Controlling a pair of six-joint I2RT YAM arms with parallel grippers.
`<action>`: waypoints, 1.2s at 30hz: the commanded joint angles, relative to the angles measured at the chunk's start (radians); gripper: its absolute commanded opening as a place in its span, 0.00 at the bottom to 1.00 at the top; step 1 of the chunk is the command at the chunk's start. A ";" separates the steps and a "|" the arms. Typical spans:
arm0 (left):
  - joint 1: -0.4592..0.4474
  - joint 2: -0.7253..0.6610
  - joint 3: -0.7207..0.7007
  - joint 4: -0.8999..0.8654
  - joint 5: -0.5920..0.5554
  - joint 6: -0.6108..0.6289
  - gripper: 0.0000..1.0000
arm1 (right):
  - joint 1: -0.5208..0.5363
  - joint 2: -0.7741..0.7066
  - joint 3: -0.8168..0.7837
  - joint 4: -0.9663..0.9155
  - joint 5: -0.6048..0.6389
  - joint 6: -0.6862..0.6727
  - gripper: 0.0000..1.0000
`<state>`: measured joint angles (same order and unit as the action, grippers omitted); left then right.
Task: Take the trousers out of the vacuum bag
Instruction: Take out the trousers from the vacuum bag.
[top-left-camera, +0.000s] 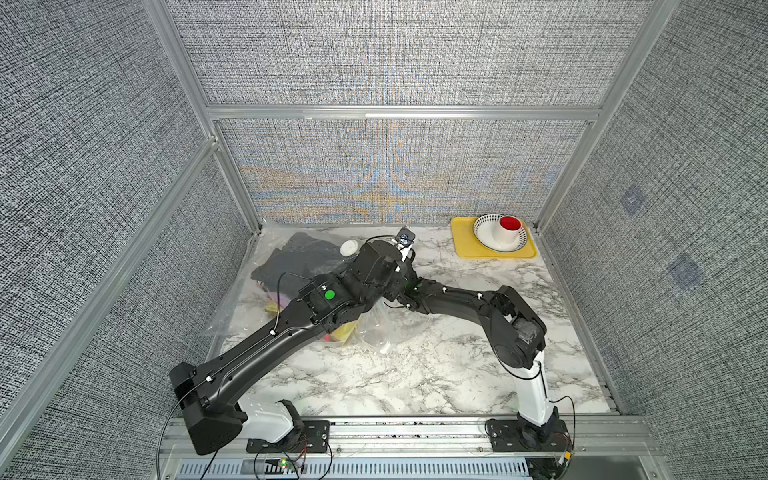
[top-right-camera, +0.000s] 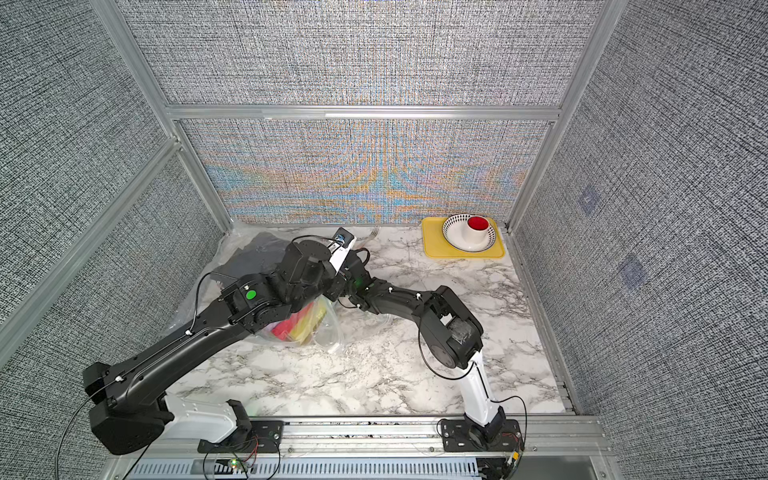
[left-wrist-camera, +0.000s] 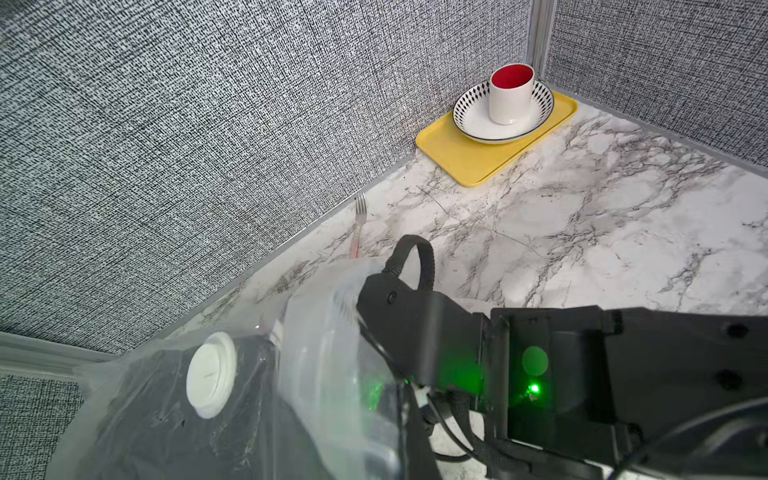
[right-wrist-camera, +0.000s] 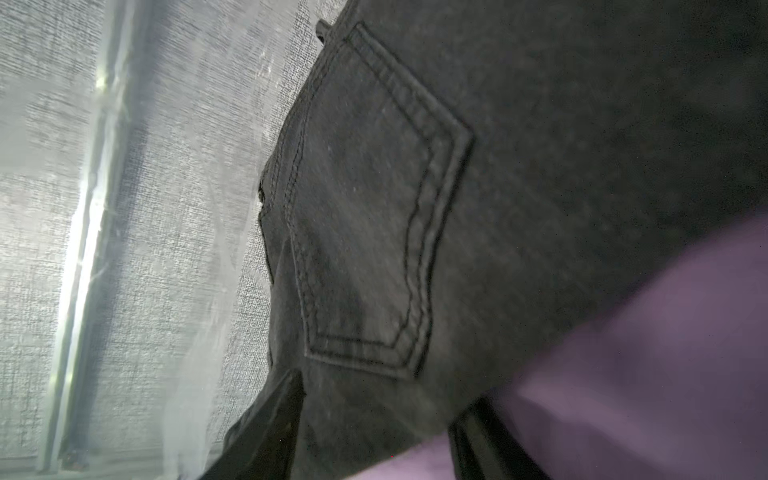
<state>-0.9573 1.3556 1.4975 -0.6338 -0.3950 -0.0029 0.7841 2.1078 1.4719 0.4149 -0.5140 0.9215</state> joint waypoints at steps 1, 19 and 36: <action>-0.004 -0.018 -0.003 0.094 0.018 0.000 0.00 | -0.007 0.011 0.033 0.010 0.003 0.016 0.48; -0.004 -0.041 -0.049 0.128 0.068 -0.019 0.00 | -0.011 0.004 -0.021 0.153 -0.070 0.019 0.00; -0.001 0.009 -0.036 0.145 -0.051 -0.008 0.00 | 0.005 -0.258 -0.143 -0.189 0.133 -0.190 0.00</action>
<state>-0.9634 1.3487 1.4536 -0.5499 -0.3943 -0.0257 0.7803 1.8904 1.3331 0.2153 -0.4351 0.7826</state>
